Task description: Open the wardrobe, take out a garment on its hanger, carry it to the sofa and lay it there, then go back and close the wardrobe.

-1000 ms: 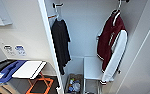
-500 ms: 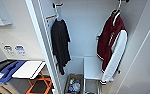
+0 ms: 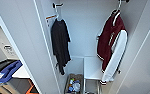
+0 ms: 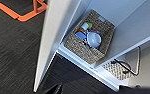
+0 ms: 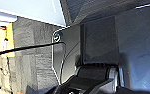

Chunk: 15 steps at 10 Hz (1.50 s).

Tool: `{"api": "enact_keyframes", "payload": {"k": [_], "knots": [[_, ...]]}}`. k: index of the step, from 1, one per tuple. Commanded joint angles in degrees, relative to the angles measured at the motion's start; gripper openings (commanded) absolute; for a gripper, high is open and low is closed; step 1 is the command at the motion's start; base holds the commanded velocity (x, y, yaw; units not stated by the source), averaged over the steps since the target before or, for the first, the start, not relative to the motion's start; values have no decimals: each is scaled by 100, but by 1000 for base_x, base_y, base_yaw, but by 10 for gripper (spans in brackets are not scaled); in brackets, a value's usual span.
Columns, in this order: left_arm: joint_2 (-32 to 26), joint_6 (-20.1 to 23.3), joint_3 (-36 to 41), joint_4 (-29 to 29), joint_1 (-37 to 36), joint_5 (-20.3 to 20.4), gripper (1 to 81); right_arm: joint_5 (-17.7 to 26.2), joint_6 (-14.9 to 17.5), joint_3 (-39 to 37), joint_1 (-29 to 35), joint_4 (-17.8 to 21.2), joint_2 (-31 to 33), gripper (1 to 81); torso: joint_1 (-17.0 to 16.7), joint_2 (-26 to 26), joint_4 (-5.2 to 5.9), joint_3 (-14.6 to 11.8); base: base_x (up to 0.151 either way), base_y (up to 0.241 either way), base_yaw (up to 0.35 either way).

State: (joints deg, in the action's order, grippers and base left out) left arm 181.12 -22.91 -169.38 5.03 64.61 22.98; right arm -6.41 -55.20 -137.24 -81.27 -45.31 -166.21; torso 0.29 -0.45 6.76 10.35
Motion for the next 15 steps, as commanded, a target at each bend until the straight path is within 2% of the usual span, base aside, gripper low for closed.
{"api": "enact_keyframes", "payload": {"k": [1,3,5,7,8,9,10,13,14,15], "knots": [[-321,-56,448,-1213,-181,-205,811,158,-8,85,247,-101,-3,811,0,0,0,0,0,0,0],[-752,-65,1213,-2208,73,-540,811,158,-8,-12,265,-101,-20,811,0,0,0,0,0,0,0],[-1541,-65,2643,-2998,363,-803,811,167,0,-441,248,-109,-143,811,0,0,0,0,0,0,0],[-2140,-56,3453,-3175,689,-1120,811,149,0,-1092,81,-408,-363,811,0,0,0,0,0,0,0],[-2369,-30,3710,-3193,926,-1401,811,149,0,-1348,-68,-426,-460,811,0,0,0,0,0,0,0],[-2395,14,3727,-3193,1127,-1822,811,79,0,-1444,-201,-417,-477,811,0,0,0,0,0,0,0],[-2352,23,3693,-3175,1338,-2069,811,96,-17,-1427,-297,-364,-495,811,0,0,0,0,0,0,0],[-1921,-56,2946,-3079,1638,-2842,811,70,-17,-1418,-491,-312,-530,811,-2,0,0,-2,0,0,0],[-1772,-56,2674,-3096,1726,-2904,811,69,0,-1453,-587,-250,-574,811,-5,-2,0,-2,0,0,0],[-1657,-56,2436,-3096,1753,-2896,811,44,299,-1506,-666,49,-592,811,-6,-2,0,-2,0,0,0]]}}
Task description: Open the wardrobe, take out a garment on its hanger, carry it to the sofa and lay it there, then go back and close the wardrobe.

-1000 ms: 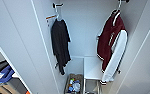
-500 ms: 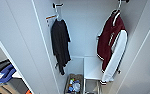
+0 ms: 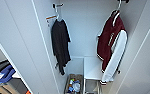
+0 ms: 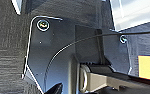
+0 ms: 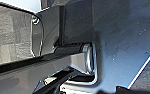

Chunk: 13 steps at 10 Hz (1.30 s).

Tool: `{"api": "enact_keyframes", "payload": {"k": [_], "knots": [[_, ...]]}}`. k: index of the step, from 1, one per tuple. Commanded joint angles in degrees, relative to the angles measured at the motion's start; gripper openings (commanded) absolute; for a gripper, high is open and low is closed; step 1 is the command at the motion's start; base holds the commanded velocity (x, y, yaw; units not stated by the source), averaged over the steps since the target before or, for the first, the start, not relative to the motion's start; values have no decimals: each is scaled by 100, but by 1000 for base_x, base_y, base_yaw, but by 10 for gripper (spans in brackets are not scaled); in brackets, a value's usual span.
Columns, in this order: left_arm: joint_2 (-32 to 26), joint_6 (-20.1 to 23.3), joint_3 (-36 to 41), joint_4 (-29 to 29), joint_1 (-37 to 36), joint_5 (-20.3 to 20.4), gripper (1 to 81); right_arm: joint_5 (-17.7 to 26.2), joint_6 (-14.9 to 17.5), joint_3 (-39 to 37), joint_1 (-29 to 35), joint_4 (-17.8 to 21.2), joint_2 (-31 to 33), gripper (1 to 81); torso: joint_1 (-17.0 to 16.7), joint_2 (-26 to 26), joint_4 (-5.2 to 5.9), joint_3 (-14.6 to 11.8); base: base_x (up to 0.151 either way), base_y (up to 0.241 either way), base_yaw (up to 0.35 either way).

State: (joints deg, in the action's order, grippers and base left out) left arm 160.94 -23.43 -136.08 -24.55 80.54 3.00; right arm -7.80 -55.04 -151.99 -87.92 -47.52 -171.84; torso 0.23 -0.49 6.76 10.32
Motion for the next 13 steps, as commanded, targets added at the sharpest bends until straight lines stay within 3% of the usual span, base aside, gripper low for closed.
{"api": "enact_keyframes", "payload": {"k": [1,3,4,5,7,8,13], "knots": [[448,-4,-1070,-138,168,-906,811,183,1347,-58,-20,1218,-37,811,0,0,0,0,0,0,0],[587,49,-1104,-87,316,-880,811,322,4932,-66,59,4725,-55,811,0,0,0,-2,0,0,0],[675,100,-1174,130,387,-889,811,470,5695,-83,94,5515,-29,811,0,0,0,-2,0,0,0],[868,710,-1533,570,510,-819,811,613,5952,-67,129,5780,23,811,-2,0,0,-2,0,0,0],[1186,2443,-2158,2167,520,-590,811,622,6049,-5,111,5763,77,811,-2,0,0,-5,0,0,0],[1195,2844,-2195,2657,476,-599,811,631,6058,-14,129,5675,59,811,-5,-2,0,-6,0,0,0],[1002,2967,-2107,2605,230,-757,811,578,6058,-137,59,5596,15,811,-5,-2,0,-9,0,0,0]]}}
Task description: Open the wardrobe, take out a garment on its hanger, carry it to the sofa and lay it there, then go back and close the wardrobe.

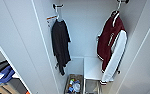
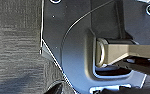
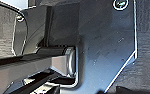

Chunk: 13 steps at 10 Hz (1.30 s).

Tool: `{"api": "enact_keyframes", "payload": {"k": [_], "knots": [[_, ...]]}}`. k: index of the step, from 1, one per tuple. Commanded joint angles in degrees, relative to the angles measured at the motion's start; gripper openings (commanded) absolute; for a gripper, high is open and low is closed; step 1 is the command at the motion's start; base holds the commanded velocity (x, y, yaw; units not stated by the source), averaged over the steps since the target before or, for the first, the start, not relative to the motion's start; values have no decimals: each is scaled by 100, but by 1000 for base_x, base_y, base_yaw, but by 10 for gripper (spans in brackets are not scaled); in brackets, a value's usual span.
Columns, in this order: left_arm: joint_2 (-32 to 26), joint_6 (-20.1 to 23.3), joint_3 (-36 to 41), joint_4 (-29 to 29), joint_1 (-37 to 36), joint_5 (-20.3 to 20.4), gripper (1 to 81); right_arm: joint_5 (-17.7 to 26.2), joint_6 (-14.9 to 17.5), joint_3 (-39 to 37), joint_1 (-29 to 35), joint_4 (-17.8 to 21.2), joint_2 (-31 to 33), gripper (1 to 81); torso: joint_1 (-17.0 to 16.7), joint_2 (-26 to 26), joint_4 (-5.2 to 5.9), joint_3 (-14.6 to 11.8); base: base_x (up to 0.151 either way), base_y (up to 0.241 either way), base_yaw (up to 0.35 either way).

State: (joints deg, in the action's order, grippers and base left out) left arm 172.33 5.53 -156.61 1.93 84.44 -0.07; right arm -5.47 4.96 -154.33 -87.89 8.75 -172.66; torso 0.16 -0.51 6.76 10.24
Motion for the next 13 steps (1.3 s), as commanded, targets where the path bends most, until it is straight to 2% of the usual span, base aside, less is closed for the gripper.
{"api": "enact_keyframes", "payload": {"k": [1,3,4,6,7,8,9,11,12,13], "knots": [[-301,79,249,-52,-117,-406,811,302,58,471,4,-57,340,811,0,0,0,0,0,0,0],[-978,88,1436,-61,-55,-186,811,257,58,1335,-23,-76,887,811,2,0,0,0,0,0,0],[-1224,79,1824,-52,-55,-160,811,257,58,1494,-14,-75,993,811,2,0,0,0,0,0,0],[-1358,71,1950,-8,-55,-98,811,249,58,1504,-58,-75,994,811,0,0,0,0,0,0,0],[-1332,71,1950,-8,-55,-98,811,249,58,1512,-67,-75,985,811,0,0,0,-438,0,0,0],[-1323,71,1950,-8,-55,-98,811,240,58,1512,-58,-75,976,811,2,0,0,-477,0,0,0],[-1314,71,1950,-17,-55,-98,811,249,49,1486,-67,-58,976,811,5,2,0,-147,0,0,0],[-1306,71,1941,-26,-72,-107,811,249,49,1477,-58,-23,976,811,-5,-5,0,-335,0,0,0],[-1306,62,1933,-17,-81,-107,811,249,49,1469,-58,-14,976,811,-9,-9,-404,-380,0,0,0],[-1297,45,1889,-26,-99,-116,811,249,49,1469,-49,-14,976,811,-9,-9,-530,-383,0,0,0]]}}
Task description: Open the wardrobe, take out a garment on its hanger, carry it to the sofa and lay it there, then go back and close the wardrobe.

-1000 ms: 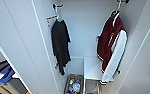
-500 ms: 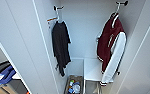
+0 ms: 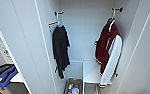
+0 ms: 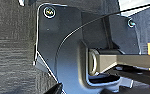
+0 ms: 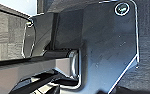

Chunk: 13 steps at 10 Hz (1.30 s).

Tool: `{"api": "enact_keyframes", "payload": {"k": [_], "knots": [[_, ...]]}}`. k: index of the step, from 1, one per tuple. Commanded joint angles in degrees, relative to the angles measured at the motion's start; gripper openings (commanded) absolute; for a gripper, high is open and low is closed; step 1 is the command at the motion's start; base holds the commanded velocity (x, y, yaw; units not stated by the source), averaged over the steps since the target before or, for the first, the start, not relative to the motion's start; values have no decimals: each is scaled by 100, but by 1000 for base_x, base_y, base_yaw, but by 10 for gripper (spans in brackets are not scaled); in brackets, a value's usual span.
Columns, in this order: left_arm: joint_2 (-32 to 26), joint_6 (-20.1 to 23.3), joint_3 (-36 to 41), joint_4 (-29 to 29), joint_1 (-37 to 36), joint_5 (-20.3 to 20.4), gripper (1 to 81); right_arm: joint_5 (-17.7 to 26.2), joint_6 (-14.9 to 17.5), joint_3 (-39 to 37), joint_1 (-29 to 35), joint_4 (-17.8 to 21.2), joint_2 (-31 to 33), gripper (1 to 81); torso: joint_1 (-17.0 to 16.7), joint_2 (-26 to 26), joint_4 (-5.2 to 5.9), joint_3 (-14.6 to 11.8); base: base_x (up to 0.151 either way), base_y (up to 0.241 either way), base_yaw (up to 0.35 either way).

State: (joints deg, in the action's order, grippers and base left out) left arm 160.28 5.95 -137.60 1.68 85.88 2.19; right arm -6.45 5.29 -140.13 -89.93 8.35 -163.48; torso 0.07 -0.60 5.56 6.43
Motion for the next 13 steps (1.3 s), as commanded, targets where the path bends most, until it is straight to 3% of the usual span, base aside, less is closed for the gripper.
{"api": "enact_keyframes", "payload": {"k": [1,3,4,13], "knots": [[-66,3,-119,16,-251,-334,811,346,16,48,137,0,67,811,0,0,11,0,0,0,0],[39,3,-417,34,-260,-334,811,346,16,4,128,-9,58,811,0,0,-286,-2,0,0,0],[83,3,-514,34,-260,-334,811,346,16,-13,128,0,41,811,0,0,-363,-2,0,0,0],[127,20,-514,25,-260,-334,811,145,25,-224,-3,-44,-100,811,0,-2,-374,-2,0,0,0]]}}
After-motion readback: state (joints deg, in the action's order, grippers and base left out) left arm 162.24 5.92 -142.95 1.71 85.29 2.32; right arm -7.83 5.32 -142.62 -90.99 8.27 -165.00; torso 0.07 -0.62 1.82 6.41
